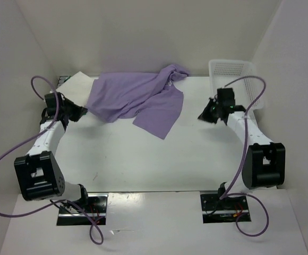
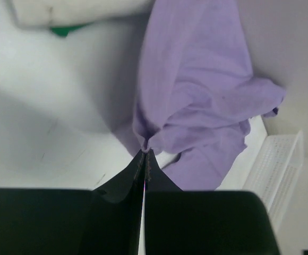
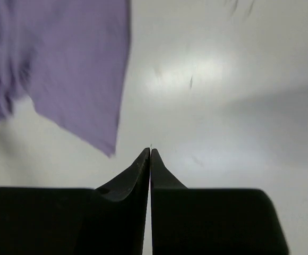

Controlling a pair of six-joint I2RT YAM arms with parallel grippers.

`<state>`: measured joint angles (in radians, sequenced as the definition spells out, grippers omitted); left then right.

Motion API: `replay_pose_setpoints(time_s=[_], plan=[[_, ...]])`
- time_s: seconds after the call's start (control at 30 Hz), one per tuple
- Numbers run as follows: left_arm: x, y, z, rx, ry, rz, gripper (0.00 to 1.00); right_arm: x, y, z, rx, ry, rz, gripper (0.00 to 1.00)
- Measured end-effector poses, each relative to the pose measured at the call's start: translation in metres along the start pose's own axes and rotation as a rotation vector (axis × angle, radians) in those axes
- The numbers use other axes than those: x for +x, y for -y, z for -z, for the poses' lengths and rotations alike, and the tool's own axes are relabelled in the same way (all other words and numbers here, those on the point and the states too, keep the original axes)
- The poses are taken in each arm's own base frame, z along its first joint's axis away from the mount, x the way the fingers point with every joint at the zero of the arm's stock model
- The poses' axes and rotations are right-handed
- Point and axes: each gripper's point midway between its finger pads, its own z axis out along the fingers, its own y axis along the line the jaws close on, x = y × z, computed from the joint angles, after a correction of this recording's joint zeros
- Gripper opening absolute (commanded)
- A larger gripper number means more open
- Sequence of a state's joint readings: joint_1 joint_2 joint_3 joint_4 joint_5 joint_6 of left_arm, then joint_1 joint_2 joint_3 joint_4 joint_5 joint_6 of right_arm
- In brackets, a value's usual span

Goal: Fold and stack the t-shirts
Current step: Flatten out the tshirt

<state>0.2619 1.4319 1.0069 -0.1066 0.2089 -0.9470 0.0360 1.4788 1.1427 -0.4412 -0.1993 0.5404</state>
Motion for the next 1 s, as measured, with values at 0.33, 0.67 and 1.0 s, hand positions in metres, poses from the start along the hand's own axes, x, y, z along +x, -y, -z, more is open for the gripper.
replay_pose_setpoints(time_s=[0.33, 0.67, 1.0], plan=[[0.002, -0.001, 0.035, 0.037, 0.053, -0.041, 0.00, 0.203, -0.061, -0.031, -0.118, -0.381, 0.118, 0.50], [0.015, -0.011, 0.032, 0.029, 0.010, -0.039, 0.00, 0.218, -0.054, -0.074, -0.040, -0.353, -0.006, 0.40], [0.017, -0.011, 0.032, 0.033, 0.000, -0.056, 0.00, 0.206, -0.057, -0.088, -0.017, -0.270, -0.095, 0.27]])
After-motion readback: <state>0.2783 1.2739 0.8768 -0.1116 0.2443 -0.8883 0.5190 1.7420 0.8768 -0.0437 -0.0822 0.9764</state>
